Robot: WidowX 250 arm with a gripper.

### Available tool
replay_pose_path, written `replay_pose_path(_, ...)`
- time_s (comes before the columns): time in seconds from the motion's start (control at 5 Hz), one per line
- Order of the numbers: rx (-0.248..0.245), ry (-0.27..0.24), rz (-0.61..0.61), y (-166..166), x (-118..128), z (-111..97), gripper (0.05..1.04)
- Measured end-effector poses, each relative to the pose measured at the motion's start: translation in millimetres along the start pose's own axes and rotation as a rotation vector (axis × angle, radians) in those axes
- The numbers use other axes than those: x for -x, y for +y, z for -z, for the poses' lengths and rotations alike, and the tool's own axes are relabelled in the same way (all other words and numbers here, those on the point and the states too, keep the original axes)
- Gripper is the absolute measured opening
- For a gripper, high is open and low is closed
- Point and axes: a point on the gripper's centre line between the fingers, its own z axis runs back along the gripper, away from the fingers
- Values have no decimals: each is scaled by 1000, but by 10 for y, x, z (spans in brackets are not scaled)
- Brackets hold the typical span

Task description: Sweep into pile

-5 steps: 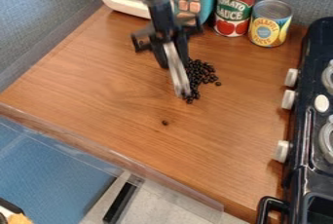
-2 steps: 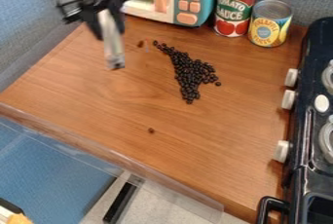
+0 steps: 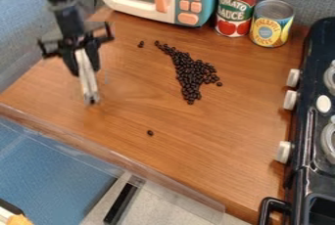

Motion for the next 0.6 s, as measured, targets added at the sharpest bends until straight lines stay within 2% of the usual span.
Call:
replay_pose_path(0.2,-19,13,-64,73,155,166,371)
replay_pose_path(0.4,-20,3,-88,40,255,207,371)
replay_pose_path(0.6,-7,29,-137,-9,413,225,371)
